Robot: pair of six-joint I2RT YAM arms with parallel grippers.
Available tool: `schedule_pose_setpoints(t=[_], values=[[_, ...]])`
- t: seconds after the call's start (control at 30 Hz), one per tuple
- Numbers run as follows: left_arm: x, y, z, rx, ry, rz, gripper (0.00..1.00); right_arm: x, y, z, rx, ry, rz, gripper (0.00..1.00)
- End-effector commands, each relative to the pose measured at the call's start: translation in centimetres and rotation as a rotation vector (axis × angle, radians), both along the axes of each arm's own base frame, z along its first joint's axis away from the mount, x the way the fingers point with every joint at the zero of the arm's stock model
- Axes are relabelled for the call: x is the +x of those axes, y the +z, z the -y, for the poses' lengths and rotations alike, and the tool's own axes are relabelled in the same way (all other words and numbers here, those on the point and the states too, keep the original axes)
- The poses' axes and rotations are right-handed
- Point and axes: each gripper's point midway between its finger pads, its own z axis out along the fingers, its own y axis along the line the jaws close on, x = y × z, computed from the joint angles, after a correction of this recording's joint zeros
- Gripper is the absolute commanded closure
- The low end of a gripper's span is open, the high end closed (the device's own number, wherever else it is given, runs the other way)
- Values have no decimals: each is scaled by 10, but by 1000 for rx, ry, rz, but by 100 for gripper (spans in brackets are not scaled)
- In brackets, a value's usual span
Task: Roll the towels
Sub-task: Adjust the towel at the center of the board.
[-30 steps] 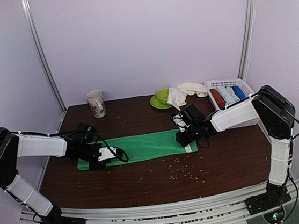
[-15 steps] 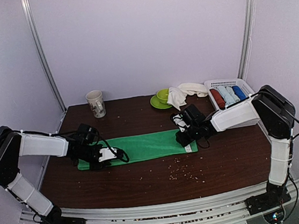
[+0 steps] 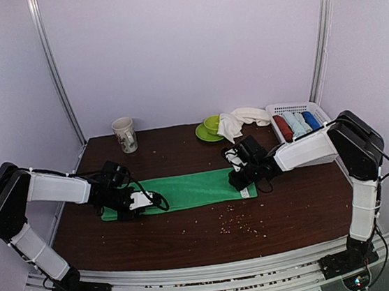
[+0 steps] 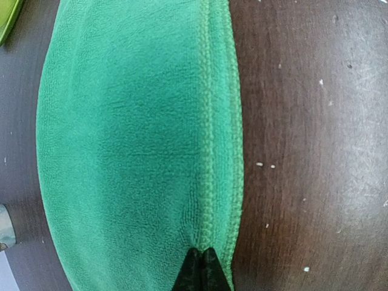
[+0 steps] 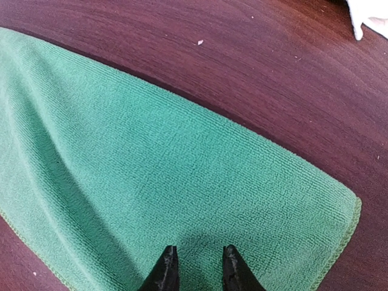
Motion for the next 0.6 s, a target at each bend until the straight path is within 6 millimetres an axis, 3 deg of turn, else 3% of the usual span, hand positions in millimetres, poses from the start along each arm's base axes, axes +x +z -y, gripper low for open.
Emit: schedule_pose_setpoints(t=[0.0, 0.3, 0.57], values=[[7, 2, 3, 1, 5, 21, 100, 3, -3, -1, 5, -5, -11, 74], [-2, 16, 5, -15, -40, 10, 100, 9, -16, 7, -50, -45, -26, 74], [-15, 16, 5, -7, -86, -39, 100, 18, -18, 13, -63, -84, -35, 74]])
